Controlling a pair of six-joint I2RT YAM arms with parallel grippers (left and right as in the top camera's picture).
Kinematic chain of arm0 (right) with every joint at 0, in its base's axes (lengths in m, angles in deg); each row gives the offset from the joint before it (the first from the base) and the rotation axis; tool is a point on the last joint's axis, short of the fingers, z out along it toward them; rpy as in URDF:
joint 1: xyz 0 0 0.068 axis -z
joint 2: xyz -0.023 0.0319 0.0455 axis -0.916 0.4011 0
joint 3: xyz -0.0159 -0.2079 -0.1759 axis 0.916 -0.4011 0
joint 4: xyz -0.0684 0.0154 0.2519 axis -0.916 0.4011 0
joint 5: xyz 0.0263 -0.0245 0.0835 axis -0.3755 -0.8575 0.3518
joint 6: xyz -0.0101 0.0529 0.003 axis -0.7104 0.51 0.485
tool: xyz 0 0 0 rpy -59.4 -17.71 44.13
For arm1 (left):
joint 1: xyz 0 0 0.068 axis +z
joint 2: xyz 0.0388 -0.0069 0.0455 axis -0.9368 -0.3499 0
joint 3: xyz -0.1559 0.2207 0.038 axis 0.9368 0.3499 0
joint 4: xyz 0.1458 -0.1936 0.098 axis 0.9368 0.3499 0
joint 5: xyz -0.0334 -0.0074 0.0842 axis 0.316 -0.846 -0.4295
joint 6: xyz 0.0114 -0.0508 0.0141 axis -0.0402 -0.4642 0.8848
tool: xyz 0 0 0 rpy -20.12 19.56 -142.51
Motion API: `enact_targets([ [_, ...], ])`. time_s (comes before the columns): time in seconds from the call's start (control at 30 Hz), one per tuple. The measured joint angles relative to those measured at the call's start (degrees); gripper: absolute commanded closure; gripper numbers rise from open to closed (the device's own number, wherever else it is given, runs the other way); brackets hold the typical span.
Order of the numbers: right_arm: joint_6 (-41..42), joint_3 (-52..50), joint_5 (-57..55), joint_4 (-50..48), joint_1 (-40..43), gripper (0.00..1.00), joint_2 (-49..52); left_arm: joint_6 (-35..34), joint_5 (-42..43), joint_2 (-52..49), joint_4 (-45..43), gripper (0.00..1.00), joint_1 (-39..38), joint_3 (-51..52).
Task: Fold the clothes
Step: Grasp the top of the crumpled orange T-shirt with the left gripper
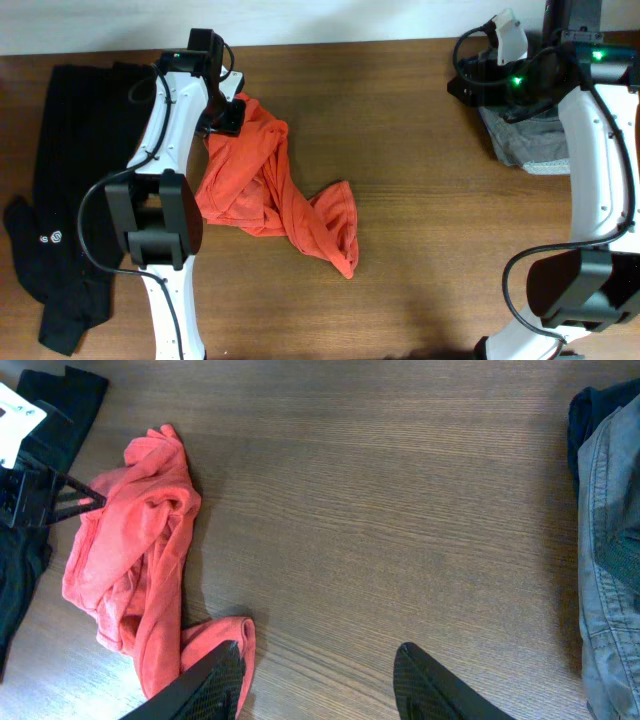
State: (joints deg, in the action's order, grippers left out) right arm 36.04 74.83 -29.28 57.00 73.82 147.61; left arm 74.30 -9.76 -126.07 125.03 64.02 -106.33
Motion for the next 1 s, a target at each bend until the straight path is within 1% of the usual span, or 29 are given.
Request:
enact_targets([
  [0.03,0.02,0.0,0.0,0.0,0.0,0.46,0.0,0.46,0.0,0.0,-0.11,0.78,0.0,0.0],
  [0.1,-0.04,0.0,-0.02,0.0,0.0,0.46,0.0,1.16,-0.02,0.0,-0.39,0.82,0.0,0.0],
  [0.27,-0.11,0.0,-0.15,0.0,0.0,0.46,0.0,1.62,-0.02,-0.02,-0.85,0.81,0.0,0.0],
  [0.37,-0.13,0.0,-0.15,0.0,0.0,0.45,0.0,1.75,0.04,-0.02,-0.83,0.66,0.0,0.0],
  [0.43,-0.11,0.0,-0.15,0.0,0.0,0.45,0.0,3.02,0.68,-0.02,-0.83,0.53,0.0,0.0],
  [0.5,-0.15,0.0,-0.17,0.0,0.0,0.45,0.0,4.37,1.92,-0.02,-0.96,0.45,0.0,0.0],
  [0.57,-0.13,0.0,-0.17,0.0,0.0,0.45,0.0,5.84,3.26,-0.02,-1.88,0.43,0.0,0.0],
  [0.73,-0.13,0.0,-0.17,0.0,0.0,0.45,0.0,7.37,4.94,-0.07,-4.61,0.44,-0.07,0.0],
  [0.77,-0.13,0.0,-0.17,0.0,0.0,0.45,0.0,7.54,5.16,-0.15,-4.72,0.48,-0.04,0.0],
  [0.87,-0.11,0.0,-0.17,0.0,0.0,0.44,0.0,8.07,5.77,-0.52,-4.7,0.52,-0.04,0.0],
  [1.0,-0.13,0.0,-0.17,0.0,0.0,0.44,0.0,8.22,6.25,-2.03,-4.85,0.6,-0.04,0.0],
])
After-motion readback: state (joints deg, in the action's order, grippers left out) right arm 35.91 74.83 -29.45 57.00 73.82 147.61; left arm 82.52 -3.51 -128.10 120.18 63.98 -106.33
